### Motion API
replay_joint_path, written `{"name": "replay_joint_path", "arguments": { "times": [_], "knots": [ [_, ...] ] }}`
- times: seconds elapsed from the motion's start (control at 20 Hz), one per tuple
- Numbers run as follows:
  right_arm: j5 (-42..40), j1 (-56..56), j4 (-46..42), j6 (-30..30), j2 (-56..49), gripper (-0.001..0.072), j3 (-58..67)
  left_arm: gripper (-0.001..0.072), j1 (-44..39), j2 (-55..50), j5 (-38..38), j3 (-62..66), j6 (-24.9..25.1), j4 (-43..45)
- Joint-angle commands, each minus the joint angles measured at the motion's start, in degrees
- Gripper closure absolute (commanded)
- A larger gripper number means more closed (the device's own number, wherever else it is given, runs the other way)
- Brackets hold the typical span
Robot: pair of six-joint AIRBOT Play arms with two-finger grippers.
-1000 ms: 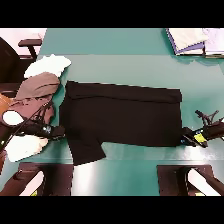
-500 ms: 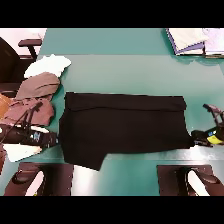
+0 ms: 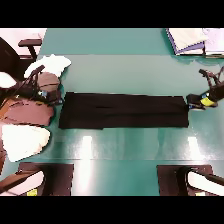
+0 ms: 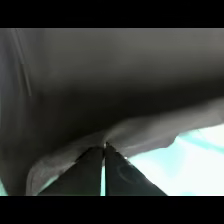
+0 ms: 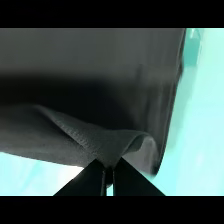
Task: Fold the shirts.
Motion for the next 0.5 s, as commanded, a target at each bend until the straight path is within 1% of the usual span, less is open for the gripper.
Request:
{"name": "replay_joint_path", "arguments": {
  "times": [0.0,0.05,0.15,0.2,0.25,0.3,0.35,0.4,0.45],
  "knots": [
    [-1.46,0.26,0.17,0.02,-10.40,0.0697,8.92,0.0682,-0.02,-12.68,4.90,8.04,2.84,-1.57],
    [-1.42,0.26,0.20,0.02,-12.41,0.0697,10.71,0.0682,0.00,-14.88,5.75,8.87,3.74,-1.84],
    [-1.42,0.24,0.63,0.02,-15.82,0.0690,13.84,0.0680,0.00,-17.20,7.67,9.05,3.74,-2.27],
    [-1.86,-0.04,2.95,-0.20,-17.20,0.0593,15.10,0.0561,0.00,-17.64,8.07,9.05,3.74,-2.54],
    [-2.19,-0.72,6.58,-0.81,-18.21,0.0461,16.11,0.0249,0.00,-17.62,8.04,9.07,3.74,-2.99],
    [-2.56,-1.62,10.64,-1.86,-18.64,0.0373,16.65,0.0132,0.00,-17.62,7.52,9.35,3.69,-3.32],
    [-2.67,-2.67,14.29,-3.15,-18.64,0.0276,16.79,0.0217,0.00,-17.59,6.16,10.19,3.74,-3.28],
    [-2.21,-4.07,17.22,-4.98,-18.34,0.0238,16.55,0.0229,0.00,-17.59,4.20,11.47,3.74,-3.28],
    [-1.57,-5.60,18.47,-6.45,-17.42,0.0238,15.37,0.0230,0.00,-17.59,2.54,12.76,3.74,-3.32]
  ]
}}
